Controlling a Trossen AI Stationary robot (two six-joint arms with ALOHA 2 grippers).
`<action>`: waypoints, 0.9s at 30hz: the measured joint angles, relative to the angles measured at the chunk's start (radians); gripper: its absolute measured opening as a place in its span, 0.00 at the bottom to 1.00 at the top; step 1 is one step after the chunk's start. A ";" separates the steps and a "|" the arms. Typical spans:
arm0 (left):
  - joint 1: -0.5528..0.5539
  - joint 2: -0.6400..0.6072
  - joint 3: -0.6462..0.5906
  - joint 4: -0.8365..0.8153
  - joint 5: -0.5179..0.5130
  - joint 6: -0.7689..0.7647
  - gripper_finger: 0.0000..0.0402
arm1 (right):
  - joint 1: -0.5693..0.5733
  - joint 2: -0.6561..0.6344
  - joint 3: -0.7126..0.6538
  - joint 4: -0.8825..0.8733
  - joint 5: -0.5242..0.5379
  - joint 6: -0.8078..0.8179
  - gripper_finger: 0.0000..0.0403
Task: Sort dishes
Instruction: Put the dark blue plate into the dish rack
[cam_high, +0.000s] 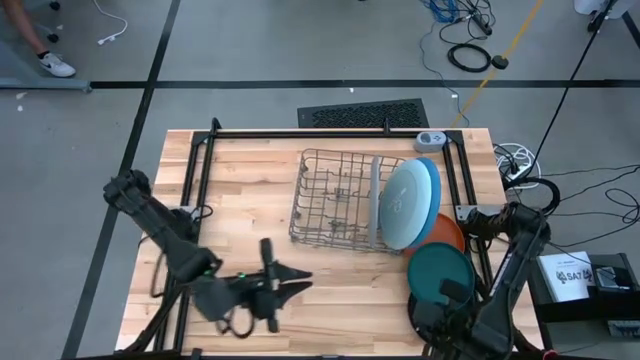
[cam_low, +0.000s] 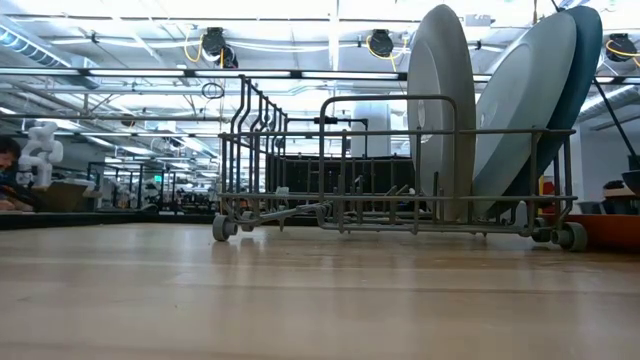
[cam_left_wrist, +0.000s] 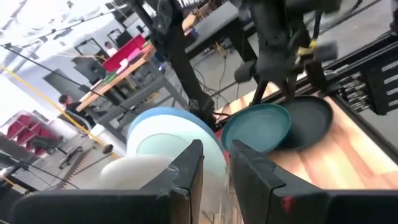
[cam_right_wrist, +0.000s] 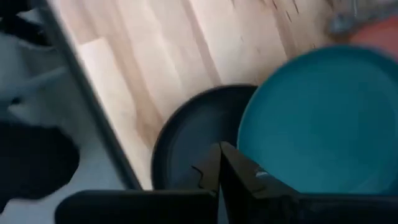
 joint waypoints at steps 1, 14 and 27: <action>-0.018 -0.012 0.000 -0.010 -0.016 0.000 0.20 | 0.003 0.000 -0.028 0.015 0.000 0.039 0.02; -0.231 -0.149 -0.001 -0.073 -0.291 0.054 0.20 | -0.011 0.000 -0.253 0.180 -0.012 0.096 0.49; -0.266 -0.178 -0.001 -0.218 -0.384 -0.072 0.20 | -0.078 -0.002 -0.365 0.226 -0.040 0.021 0.48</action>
